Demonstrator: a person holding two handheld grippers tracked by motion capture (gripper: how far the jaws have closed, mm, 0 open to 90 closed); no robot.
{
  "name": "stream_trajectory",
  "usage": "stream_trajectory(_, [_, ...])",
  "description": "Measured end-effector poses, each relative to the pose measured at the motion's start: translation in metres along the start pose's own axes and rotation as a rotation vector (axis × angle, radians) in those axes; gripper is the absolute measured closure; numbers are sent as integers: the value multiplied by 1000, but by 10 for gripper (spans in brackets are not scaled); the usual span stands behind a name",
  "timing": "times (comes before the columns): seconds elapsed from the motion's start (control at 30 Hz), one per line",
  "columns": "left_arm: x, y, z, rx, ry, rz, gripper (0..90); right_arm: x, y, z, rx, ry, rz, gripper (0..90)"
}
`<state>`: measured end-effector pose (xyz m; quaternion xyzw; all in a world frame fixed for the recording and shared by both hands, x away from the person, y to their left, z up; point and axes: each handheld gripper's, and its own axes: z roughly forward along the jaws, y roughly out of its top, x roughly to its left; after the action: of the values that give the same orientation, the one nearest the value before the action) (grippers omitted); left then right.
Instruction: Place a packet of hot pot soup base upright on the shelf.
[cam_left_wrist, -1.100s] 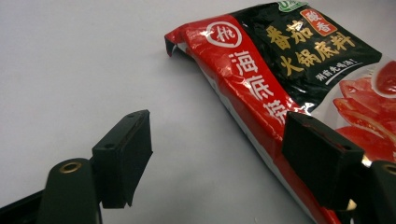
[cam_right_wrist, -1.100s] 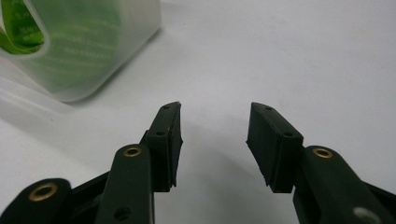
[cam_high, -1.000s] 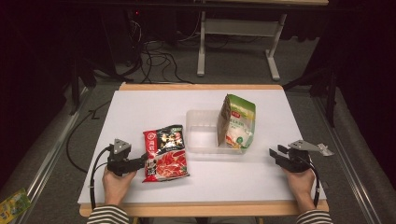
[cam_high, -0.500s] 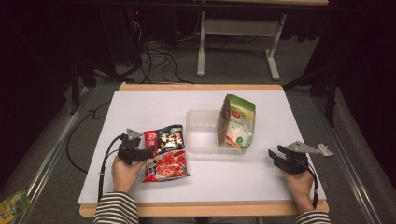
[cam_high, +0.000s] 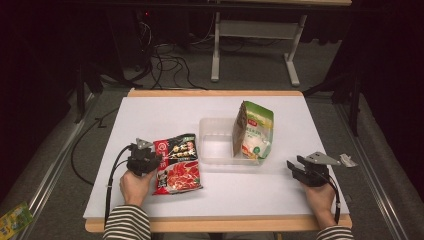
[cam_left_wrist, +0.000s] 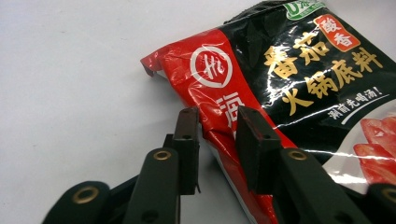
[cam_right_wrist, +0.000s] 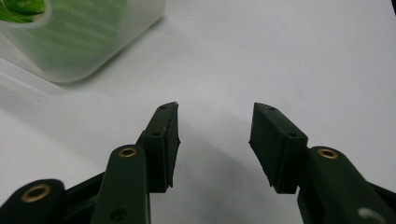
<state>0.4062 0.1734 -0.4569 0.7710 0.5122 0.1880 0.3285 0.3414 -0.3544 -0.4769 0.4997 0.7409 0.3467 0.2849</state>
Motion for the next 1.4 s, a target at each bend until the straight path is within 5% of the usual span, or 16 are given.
stream_trajectory(0.1, [-1, 0, 0, -2, 10, -17, 741, 0, 0, 0, -6, -1, -14, 527])
stream_trajectory(0.2, [-6, 0, -1, 0, 28, 11, 787, 0, 0, 0, -4, 0, -14, 525])
stream_trajectory(0.57, [-8, -5, -4, -33, 13, -29, 881, 1, 0, 0, -4, -1, -17, 519])
stream_trajectory(0.97, [-17, -31, -31, -71, 11, -68, 900, 2, 0, 1, -3, -3, -27, 517])
stream_trajectory(1.23, [-20, -37, -44, -58, -12, -35, 900, 2, 0, 1, 2, -5, -19, 515])
stream_trajectory(1.4, [-14, -25, -46, -97, -30, 50, 864, 3, 0, 1, 8, -7, -23, 514])
